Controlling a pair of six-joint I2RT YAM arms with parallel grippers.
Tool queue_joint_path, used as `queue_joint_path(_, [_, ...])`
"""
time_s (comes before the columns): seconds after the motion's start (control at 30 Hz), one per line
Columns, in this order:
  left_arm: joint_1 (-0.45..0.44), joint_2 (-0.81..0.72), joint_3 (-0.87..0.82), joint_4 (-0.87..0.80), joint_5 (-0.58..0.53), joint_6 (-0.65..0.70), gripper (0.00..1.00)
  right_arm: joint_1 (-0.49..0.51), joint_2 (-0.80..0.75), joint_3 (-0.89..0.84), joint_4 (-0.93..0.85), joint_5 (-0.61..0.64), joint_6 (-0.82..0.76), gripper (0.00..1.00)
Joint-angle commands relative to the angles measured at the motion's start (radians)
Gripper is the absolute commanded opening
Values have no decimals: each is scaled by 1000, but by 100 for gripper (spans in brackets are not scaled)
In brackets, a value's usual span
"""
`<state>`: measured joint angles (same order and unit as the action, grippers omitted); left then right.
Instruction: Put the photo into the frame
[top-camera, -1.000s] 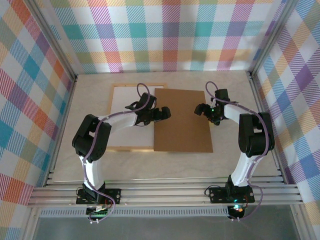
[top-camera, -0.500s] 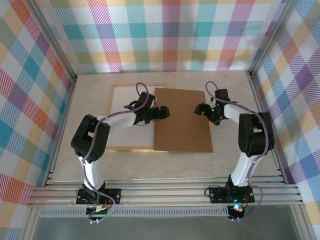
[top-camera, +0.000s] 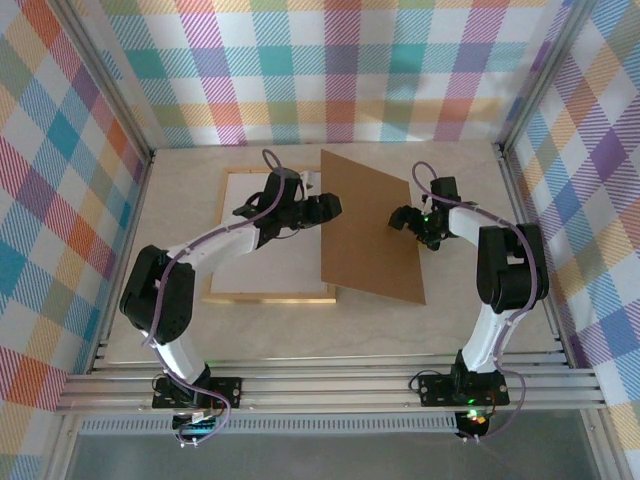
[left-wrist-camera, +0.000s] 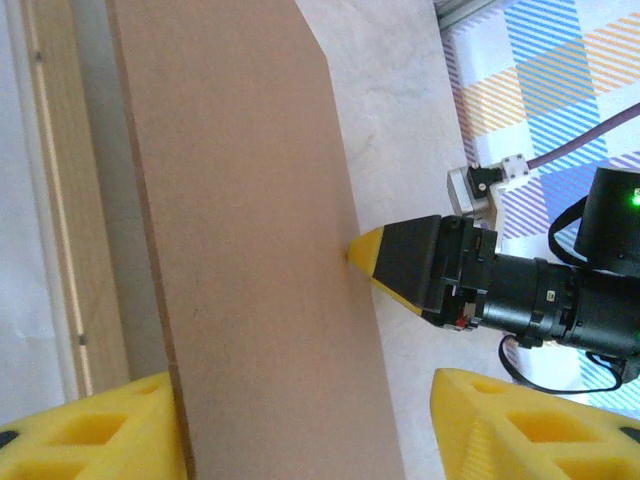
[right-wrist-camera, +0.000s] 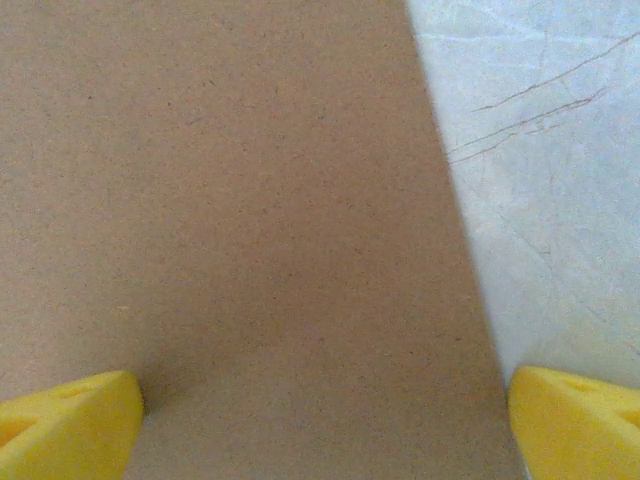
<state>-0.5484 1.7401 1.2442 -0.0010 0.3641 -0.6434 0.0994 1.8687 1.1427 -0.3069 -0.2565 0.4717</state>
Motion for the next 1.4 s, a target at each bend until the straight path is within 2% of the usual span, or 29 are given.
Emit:
queue_joint_path(0.0, [-37, 52, 73, 85, 145, -23, 59, 49, 87, -46, -54, -136, 17, 94])
queue_joint_path(0.1, [-45, 90, 120, 34, 141, -13, 52, 48, 80, -47, -51, -133, 19, 94])
queue_joint_path(0.23, [-45, 85, 142, -11, 104, 15, 34, 48, 64, -47, -56, -130, 14, 95])
queue_joint_path(0.37, [-41, 57, 166, -97, 52, 79, 9, 36, 29, -46, -69, -126, 3, 95])
queue_joint_path(0.4, [-36, 49, 170, -110, 49, 88, 0, 29, 13, -45, -70, -129, -4, 96])
queue_joint_path(0.5, [-14, 29, 181, -124, 73, 106, 0, 12, -38, -30, -76, -175, -45, 100])
queue_joint_path(0.67, [56, -24, 209, -112, 186, 124, 0, 7, -114, 25, -137, -225, -141, 99])
queue_joint_path(0.83, [152, -97, 218, -66, 328, 92, 0, -26, -180, 20, -82, -407, -167, 99])
queue_joint_path(1.03, [275, -181, 90, 132, 433, -52, 0, -32, -230, -49, 103, -635, -130, 99])
queue_joint_path(1.17, [313, -213, 22, 205, 462, -101, 0, -31, -251, -92, 215, -731, -84, 100])
queue_joint_path(1.37, [315, -206, -12, 249, 511, -121, 0, -27, -296, -127, 338, -787, -12, 85])
